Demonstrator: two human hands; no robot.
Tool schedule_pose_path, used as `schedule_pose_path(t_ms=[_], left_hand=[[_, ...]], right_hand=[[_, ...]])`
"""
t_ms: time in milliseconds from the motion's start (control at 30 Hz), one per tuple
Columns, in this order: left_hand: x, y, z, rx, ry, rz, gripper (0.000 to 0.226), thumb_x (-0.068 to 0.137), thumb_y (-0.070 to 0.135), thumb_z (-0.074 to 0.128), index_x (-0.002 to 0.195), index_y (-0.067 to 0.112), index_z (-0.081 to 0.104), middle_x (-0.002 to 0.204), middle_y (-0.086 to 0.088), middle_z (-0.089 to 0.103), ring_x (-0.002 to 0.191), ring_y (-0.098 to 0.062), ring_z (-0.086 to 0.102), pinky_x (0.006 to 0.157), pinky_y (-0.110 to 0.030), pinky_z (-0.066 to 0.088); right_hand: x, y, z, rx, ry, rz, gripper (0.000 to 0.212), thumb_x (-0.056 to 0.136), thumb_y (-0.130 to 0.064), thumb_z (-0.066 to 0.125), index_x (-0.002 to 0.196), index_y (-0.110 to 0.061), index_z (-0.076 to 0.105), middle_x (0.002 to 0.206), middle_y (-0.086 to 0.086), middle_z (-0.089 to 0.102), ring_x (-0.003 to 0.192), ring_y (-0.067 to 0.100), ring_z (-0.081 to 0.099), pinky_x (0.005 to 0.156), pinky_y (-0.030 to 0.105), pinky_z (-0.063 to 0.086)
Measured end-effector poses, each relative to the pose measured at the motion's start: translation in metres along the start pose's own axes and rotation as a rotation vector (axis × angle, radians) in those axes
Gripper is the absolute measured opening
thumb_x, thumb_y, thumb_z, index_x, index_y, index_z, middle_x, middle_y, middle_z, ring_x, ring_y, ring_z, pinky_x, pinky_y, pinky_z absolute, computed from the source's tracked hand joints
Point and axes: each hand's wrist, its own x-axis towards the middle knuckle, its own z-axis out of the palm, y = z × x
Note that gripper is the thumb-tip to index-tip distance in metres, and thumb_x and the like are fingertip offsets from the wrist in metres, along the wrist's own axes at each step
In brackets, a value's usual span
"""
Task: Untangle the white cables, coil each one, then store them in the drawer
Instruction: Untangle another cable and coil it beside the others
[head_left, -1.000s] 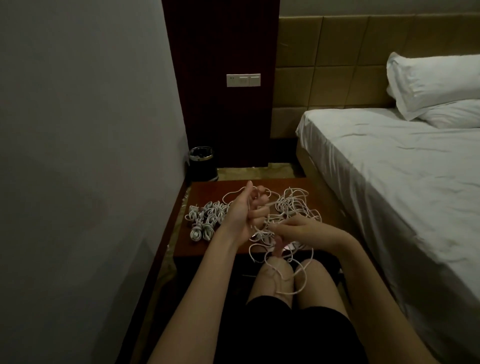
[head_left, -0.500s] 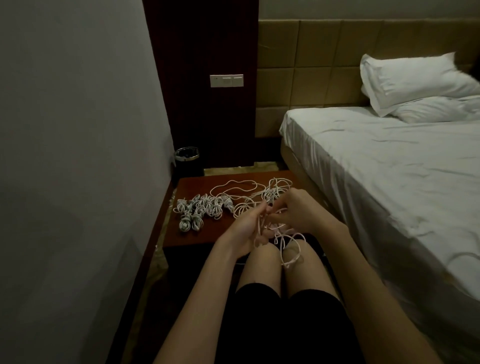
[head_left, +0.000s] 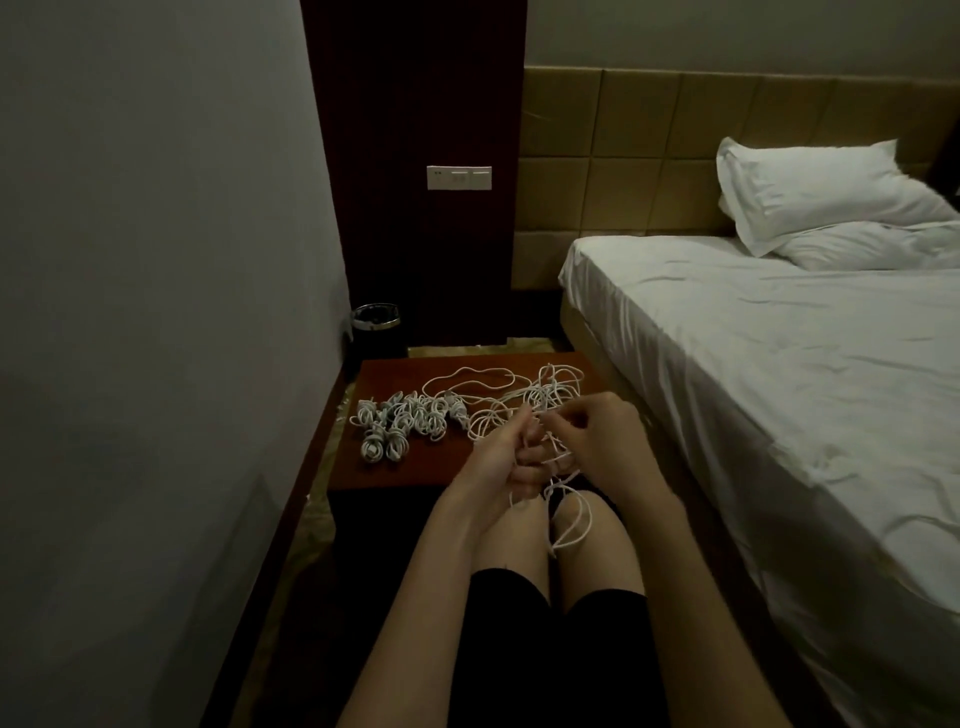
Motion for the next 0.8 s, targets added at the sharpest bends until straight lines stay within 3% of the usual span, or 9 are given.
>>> schedule_pose_path(t_ms=[167,267,333,433,600,700,800], left_hand=[[0.001,-0.01,-0.002,-0.163,0.181,0.131,0.046,0.098,0.044,0.047,0.059,0.021,0.042,0.05,0.007,0.028,0.034,-0.003,0.023,0.036,-0.016,0.019],[-0.001,-0.011,-0.003,-0.211,0.177,0.171,0.036,0.084,0.042,0.062,0.065,0.02,0.04,0.051,0.008,0.028,0.034,-0.003,0.023,0.035,-0.015,0.022],[-0.003,-0.013,0.001,-0.143,0.196,0.188,0.032,0.078,0.041,0.065,0.069,0.018,0.045,0.052,0.008,0.036,0.04,-0.004,0.034,0.042,-0.017,0.031],[-0.001,-0.019,0.009,-0.105,0.238,0.189,0.033,0.093,0.035,0.057,0.071,0.013,0.05,0.059,0.004,0.049,0.05,-0.008,0.05,0.056,-0.022,0.044],[-0.002,-0.02,0.007,-0.276,0.227,0.193,0.045,0.104,0.042,0.031,0.067,0.016,0.038,0.051,0.005,0.039,0.041,-0.008,0.037,0.044,-0.02,0.037],[-0.003,-0.018,0.003,-0.331,0.245,0.18,0.046,0.103,0.046,0.03,0.068,0.018,0.037,0.049,0.006,0.034,0.038,-0.008,0.034,0.038,-0.019,0.03],[-0.003,-0.019,0.002,-0.389,0.248,0.175,0.047,0.103,0.047,0.03,0.067,0.018,0.037,0.048,0.006,0.032,0.041,-0.01,0.032,0.035,-0.019,0.029]], right_hand=[[-0.034,-0.001,0.026,0.331,-0.037,0.017,0.019,0.097,-0.019,0.054,0.095,-0.023,0.073,0.075,-0.002,0.07,0.066,0.015,0.065,0.062,0.032,0.055],[-0.04,0.001,0.015,0.462,-0.03,0.037,0.024,0.095,-0.009,0.057,0.115,-0.015,0.069,0.092,-0.004,0.072,0.079,0.01,0.069,0.071,0.028,0.059],[-0.044,0.0,0.01,0.478,-0.013,-0.01,0.024,0.092,-0.006,0.061,0.111,-0.016,0.071,0.089,-0.008,0.072,0.082,0.01,0.07,0.076,0.032,0.059],[-0.049,-0.005,0.017,0.4,-0.056,-0.081,0.02,0.091,-0.009,0.063,0.106,-0.018,0.074,0.086,-0.006,0.074,0.08,0.01,0.069,0.075,0.027,0.058],[-0.053,-0.002,0.019,0.44,-0.175,-0.056,0.02,0.09,-0.009,0.064,0.106,-0.019,0.071,0.08,-0.014,0.069,0.065,0.001,0.066,0.061,0.021,0.056],[-0.051,0.003,0.016,0.475,-0.265,-0.024,0.009,0.09,-0.008,0.064,0.094,-0.016,0.061,0.078,-0.003,0.073,0.066,0.012,0.068,0.069,0.028,0.058],[-0.05,0.011,0.014,0.527,-0.316,-0.004,0.013,0.089,-0.005,0.064,0.094,-0.008,0.053,0.079,0.002,0.074,0.075,0.019,0.071,0.079,0.036,0.058]])
